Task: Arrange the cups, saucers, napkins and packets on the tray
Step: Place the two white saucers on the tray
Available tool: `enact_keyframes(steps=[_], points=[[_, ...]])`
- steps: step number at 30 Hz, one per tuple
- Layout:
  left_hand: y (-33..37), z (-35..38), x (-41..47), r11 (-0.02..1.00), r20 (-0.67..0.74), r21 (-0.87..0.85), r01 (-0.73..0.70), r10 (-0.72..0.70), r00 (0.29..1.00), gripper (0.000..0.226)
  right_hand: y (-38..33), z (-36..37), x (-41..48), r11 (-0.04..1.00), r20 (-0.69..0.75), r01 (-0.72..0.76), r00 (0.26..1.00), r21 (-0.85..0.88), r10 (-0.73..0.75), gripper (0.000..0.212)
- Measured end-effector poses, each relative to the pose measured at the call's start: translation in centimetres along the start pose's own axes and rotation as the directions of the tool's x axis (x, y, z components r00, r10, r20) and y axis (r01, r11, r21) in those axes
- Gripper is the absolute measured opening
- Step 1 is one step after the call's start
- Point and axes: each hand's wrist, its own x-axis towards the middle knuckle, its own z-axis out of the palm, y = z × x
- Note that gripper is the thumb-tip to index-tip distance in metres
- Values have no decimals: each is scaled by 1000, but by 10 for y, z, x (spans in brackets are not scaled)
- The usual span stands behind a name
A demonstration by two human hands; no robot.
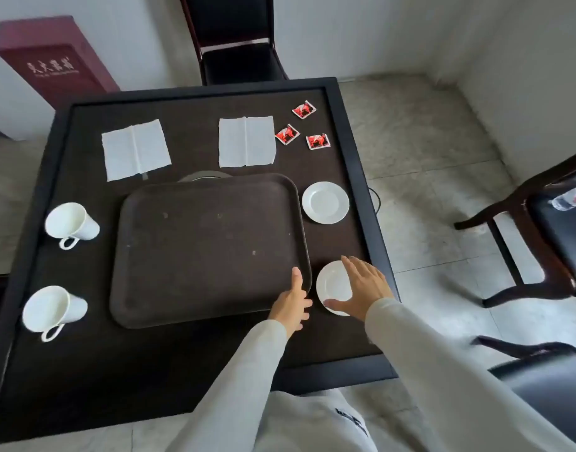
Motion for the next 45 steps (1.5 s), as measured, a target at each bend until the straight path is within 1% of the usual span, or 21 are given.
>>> enact_keyframes(steps=[3, 6, 12, 18, 24, 32, 34, 39, 45], points=[[-3, 25, 3, 1000, -80, -12, 27, -28, 996, 91, 15, 8, 0, 996, 42, 9, 999, 84, -13, 124], [-3, 42, 2, 997, -111, -67, 44, -52, 992, 87, 22, 17, -2, 994, 69, 53, 996, 92, -59, 129], [2, 58, 9, 992, -144, -120, 42, -59, 988, 78, 31, 28, 2, 994, 81, 56, 995, 89, -63, 130], [0, 64, 15, 991, -167, -116, 74, -93, 982, 68, 37, 34, 4, 989, 64, 44, 997, 138, -53, 130], [2, 64, 14, 991, -182, -117, 66, -86, 979, 61, 36, 33, 7, 990, 70, 56, 995, 132, -65, 130], [4, 61, 11, 986, -132, -145, 85, -104, 986, 55, 36, 36, 5, 984, 24, 46, 998, 170, -51, 124], [5, 61, 9, 988, -126, -130, 86, -103, 987, 54, 37, 37, 3, 983, 7, 37, 999, 182, -39, 124], [3, 56, 5, 993, -97, -120, 18, -30, 995, 52, 38, 37, -4, 974, -51, 10, 999, 224, 1, 124], [2, 20, 3, 967, -68, -247, -54, 39, 997, 43, 16, 27, -5, 968, -124, 17, 992, 252, 15, 127]])
